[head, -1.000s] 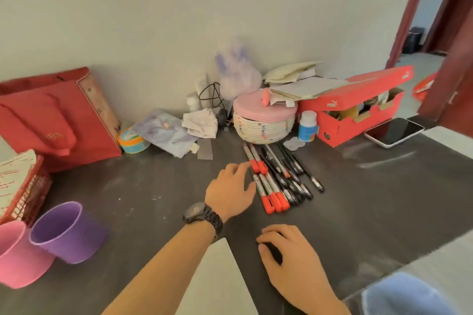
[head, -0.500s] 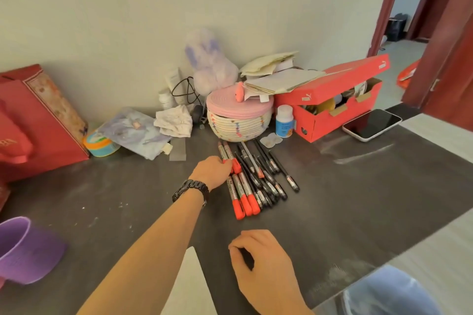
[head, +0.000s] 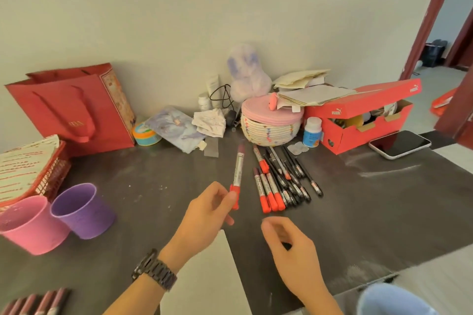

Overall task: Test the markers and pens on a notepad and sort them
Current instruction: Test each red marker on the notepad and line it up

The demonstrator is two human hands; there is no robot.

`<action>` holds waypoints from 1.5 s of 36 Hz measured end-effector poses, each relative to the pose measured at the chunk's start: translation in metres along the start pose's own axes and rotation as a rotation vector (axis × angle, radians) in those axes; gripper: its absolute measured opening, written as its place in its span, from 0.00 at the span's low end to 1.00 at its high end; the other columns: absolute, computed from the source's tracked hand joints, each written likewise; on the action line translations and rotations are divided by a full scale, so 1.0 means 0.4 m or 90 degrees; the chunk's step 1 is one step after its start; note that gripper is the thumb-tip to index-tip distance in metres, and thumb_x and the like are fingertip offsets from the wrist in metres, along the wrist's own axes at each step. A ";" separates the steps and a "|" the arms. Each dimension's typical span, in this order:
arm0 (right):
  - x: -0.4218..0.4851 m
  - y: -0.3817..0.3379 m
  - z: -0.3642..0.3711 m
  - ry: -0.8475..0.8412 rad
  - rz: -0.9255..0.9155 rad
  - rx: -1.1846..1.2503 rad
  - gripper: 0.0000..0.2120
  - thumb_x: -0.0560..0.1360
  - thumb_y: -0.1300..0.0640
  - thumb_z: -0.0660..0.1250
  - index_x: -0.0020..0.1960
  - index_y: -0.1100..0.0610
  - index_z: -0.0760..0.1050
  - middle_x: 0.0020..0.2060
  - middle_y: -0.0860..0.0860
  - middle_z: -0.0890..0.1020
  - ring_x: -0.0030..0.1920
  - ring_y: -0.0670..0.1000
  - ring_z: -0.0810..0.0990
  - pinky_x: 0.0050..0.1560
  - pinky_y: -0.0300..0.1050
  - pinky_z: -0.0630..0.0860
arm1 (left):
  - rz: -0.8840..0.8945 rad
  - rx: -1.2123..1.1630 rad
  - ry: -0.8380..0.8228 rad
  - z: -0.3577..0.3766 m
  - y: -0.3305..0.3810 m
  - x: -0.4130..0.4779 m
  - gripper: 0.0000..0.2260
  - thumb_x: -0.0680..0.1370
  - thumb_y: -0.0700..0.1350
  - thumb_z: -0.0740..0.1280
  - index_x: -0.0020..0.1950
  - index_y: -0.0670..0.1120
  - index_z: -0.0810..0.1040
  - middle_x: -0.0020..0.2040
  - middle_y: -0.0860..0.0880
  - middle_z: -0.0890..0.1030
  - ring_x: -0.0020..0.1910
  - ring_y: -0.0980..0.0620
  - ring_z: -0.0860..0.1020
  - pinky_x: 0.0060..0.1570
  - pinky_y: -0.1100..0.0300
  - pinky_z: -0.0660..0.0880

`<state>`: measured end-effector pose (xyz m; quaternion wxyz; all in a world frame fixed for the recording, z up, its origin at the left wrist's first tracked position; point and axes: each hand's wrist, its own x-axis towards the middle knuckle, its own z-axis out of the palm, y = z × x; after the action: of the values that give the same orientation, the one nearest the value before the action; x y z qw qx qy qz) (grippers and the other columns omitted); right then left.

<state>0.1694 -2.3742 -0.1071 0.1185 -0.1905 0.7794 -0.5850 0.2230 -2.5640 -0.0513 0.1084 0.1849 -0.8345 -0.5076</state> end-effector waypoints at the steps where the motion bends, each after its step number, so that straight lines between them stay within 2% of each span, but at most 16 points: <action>1: -0.005 -0.017 -0.001 0.002 0.034 0.076 0.11 0.76 0.32 0.64 0.50 0.36 0.80 0.48 0.37 0.85 0.51 0.40 0.83 0.54 0.38 0.75 | 0.009 -0.004 -0.006 -0.004 -0.008 -0.043 0.12 0.79 0.59 0.66 0.43 0.54 0.73 0.44 0.54 0.84 0.36 0.51 0.84 0.41 0.51 0.77; 4: -0.024 -0.073 0.013 -0.021 0.100 0.258 0.21 0.75 0.32 0.65 0.58 0.45 0.78 0.50 0.47 0.87 0.49 0.49 0.86 0.51 0.49 0.81 | 0.023 0.041 -0.025 -0.012 -0.030 -0.152 0.09 0.78 0.60 0.67 0.46 0.56 0.73 0.40 0.54 0.84 0.34 0.57 0.82 0.35 0.62 0.74; 7: -0.055 -0.123 0.047 -0.037 0.112 0.346 0.26 0.67 0.35 0.67 0.57 0.50 0.79 0.49 0.50 0.87 0.48 0.53 0.87 0.45 0.45 0.83 | 0.013 0.115 -0.031 -0.017 -0.046 -0.223 0.07 0.75 0.64 0.63 0.47 0.64 0.70 0.40 0.62 0.82 0.36 0.60 0.80 0.31 0.71 0.71; 11: -0.114 -0.160 0.102 -0.004 0.096 0.410 0.13 0.71 0.44 0.70 0.46 0.52 0.85 0.45 0.55 0.88 0.48 0.53 0.87 0.43 0.40 0.83 | 0.085 0.122 0.023 -0.039 -0.064 -0.286 0.06 0.80 0.61 0.61 0.49 0.61 0.69 0.47 0.63 0.78 0.42 0.55 0.78 0.36 0.67 0.73; 14: -0.154 -0.173 0.142 -0.004 0.098 0.429 0.14 0.73 0.44 0.68 0.47 0.54 0.85 0.45 0.56 0.87 0.48 0.55 0.87 0.44 0.41 0.83 | 0.089 0.176 0.075 -0.052 -0.074 -0.321 0.15 0.79 0.65 0.48 0.50 0.59 0.68 0.44 0.61 0.77 0.39 0.54 0.76 0.39 0.57 0.74; 17: -0.187 -0.182 0.179 -0.006 0.119 0.474 0.19 0.72 0.43 0.68 0.46 0.59 0.83 0.46 0.59 0.86 0.48 0.57 0.86 0.44 0.44 0.83 | 0.099 0.255 0.159 -0.049 -0.081 -0.346 0.22 0.79 0.65 0.42 0.43 0.56 0.70 0.39 0.61 0.77 0.39 0.54 0.74 0.39 0.57 0.73; 22: -0.229 -0.203 0.223 -0.068 0.259 0.761 0.12 0.74 0.50 0.68 0.38 0.58 0.78 0.36 0.57 0.80 0.41 0.55 0.83 0.43 0.47 0.81 | 0.061 0.262 0.261 -0.040 -0.096 -0.377 0.26 0.77 0.62 0.47 0.32 0.47 0.71 0.29 0.53 0.75 0.33 0.50 0.73 0.33 0.53 0.73; 27: -0.234 -0.211 0.246 0.023 0.360 0.902 0.16 0.74 0.55 0.66 0.29 0.55 0.68 0.29 0.50 0.68 0.29 0.51 0.72 0.40 0.46 0.74 | 0.062 0.364 0.326 -0.029 -0.092 -0.387 0.21 0.77 0.54 0.57 0.28 0.51 0.54 0.23 0.52 0.59 0.26 0.50 0.62 0.21 0.63 0.57; 31: -0.225 -0.208 0.249 0.070 0.420 0.876 0.21 0.75 0.53 0.65 0.28 0.53 0.60 0.26 0.48 0.60 0.25 0.49 0.60 0.27 0.43 0.65 | 0.072 0.383 0.320 -0.028 -0.105 -0.406 0.21 0.77 0.52 0.59 0.28 0.49 0.56 0.24 0.54 0.56 0.23 0.53 0.57 0.19 0.62 0.57; 37: -0.216 -0.217 0.232 0.021 0.396 0.794 0.24 0.74 0.54 0.64 0.25 0.51 0.56 0.20 0.47 0.55 0.21 0.48 0.53 0.22 0.42 0.58 | 0.058 0.344 0.237 -0.027 -0.105 -0.424 0.21 0.77 0.53 0.55 0.27 0.47 0.58 0.22 0.52 0.60 0.22 0.50 0.60 0.22 0.61 0.58; 41: -0.212 -0.223 0.215 -0.091 0.302 0.794 0.23 0.70 0.54 0.66 0.23 0.51 0.56 0.19 0.46 0.55 0.19 0.47 0.52 0.21 0.40 0.58 | -0.035 0.217 0.146 -0.031 -0.079 -0.432 0.26 0.75 0.58 0.49 0.26 0.42 0.68 0.21 0.48 0.70 0.24 0.47 0.70 0.27 0.54 0.67; 44: -0.169 -0.212 0.148 -0.119 0.220 0.839 0.22 0.72 0.53 0.64 0.24 0.50 0.57 0.19 0.44 0.55 0.20 0.46 0.50 0.19 0.39 0.58 | -0.149 0.025 0.105 -0.072 -0.097 -0.447 0.24 0.78 0.49 0.57 0.22 0.46 0.70 0.20 0.53 0.71 0.23 0.55 0.67 0.30 0.60 0.66; 46: -0.125 -0.193 0.089 -0.109 0.176 0.861 0.23 0.75 0.52 0.63 0.25 0.50 0.56 0.19 0.46 0.56 0.20 0.46 0.52 0.20 0.39 0.58 | -0.193 -0.011 0.147 -0.114 -0.125 -0.461 0.26 0.80 0.46 0.58 0.20 0.47 0.67 0.20 0.54 0.68 0.22 0.57 0.64 0.30 0.60 0.65; 49: -0.082 -0.161 0.068 -0.126 0.193 0.863 0.23 0.80 0.49 0.61 0.28 0.49 0.59 0.21 0.45 0.59 0.22 0.45 0.58 0.27 0.38 0.60 | -0.152 0.003 0.231 -0.139 -0.157 -0.462 0.31 0.83 0.60 0.52 0.23 0.47 0.66 0.21 0.51 0.69 0.23 0.56 0.67 0.33 0.55 0.67; 51: -0.069 -0.151 0.096 -0.134 0.235 0.832 0.23 0.81 0.44 0.61 0.29 0.51 0.65 0.24 0.45 0.66 0.26 0.44 0.66 0.33 0.37 0.67 | -0.108 0.025 0.271 -0.136 -0.171 -0.438 0.33 0.80 0.69 0.46 0.27 0.48 0.69 0.25 0.50 0.73 0.26 0.54 0.71 0.34 0.55 0.70; 54: -0.059 -0.147 0.135 -0.135 0.264 0.697 0.28 0.80 0.35 0.59 0.34 0.54 0.79 0.33 0.50 0.80 0.37 0.50 0.81 0.46 0.44 0.78 | -0.051 0.200 0.275 -0.131 -0.198 -0.388 0.30 0.77 0.73 0.46 0.36 0.51 0.72 0.32 0.53 0.76 0.35 0.54 0.74 0.37 0.55 0.74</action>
<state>0.2217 -2.4250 -0.0674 0.3885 -0.0028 0.3694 -0.8441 0.3988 -2.5743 -0.0963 0.2337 0.3365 -0.8525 -0.3247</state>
